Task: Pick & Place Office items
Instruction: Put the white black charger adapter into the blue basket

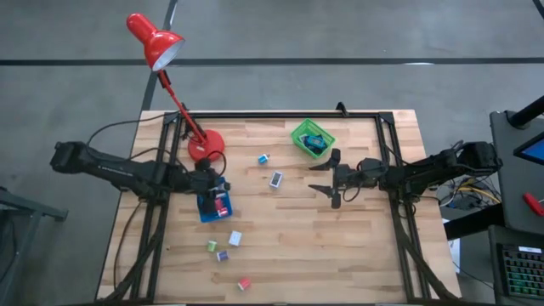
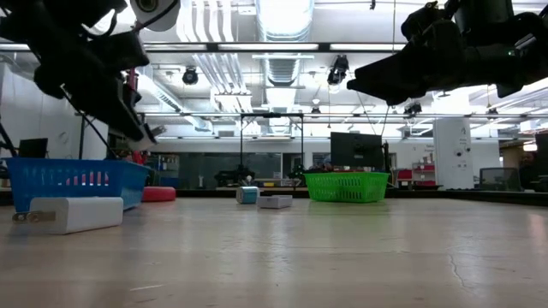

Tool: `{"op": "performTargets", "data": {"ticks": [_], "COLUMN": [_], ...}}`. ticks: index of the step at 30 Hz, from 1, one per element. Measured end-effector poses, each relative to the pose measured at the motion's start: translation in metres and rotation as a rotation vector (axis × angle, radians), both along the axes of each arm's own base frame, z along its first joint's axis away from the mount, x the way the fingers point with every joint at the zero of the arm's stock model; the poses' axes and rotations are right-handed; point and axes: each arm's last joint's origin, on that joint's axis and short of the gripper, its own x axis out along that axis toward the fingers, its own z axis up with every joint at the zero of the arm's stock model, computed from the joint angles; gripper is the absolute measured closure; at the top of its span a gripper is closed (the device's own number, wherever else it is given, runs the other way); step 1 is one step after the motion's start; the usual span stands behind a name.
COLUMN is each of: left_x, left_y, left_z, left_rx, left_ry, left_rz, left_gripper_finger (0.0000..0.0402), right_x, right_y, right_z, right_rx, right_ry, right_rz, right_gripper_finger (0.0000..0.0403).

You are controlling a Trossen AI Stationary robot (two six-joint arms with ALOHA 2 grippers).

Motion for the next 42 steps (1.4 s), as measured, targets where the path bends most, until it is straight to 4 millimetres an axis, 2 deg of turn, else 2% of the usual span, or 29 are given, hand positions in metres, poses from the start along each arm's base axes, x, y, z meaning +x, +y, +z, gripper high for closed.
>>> {"op": "performTargets", "data": {"ticks": [18,42], "left_x": [-0.013,-0.02], "left_y": [-0.005,-0.006], "left_z": [-0.009,-0.014], "left_rx": [-0.055,-0.162], "left_ry": [0.124,0.193], "left_rz": [0.086,0.142], "left_gripper_finger": [0.0284,0.0284], "right_x": [0.0,0.0], "right_y": [0.0,0.0], "right_z": [0.0,0.0], "right_rx": [0.0,0.0], "right_ry": [0.0,0.0], "right_rz": [0.0,0.0], "right_gripper_finger": [0.0141,0.014]}}
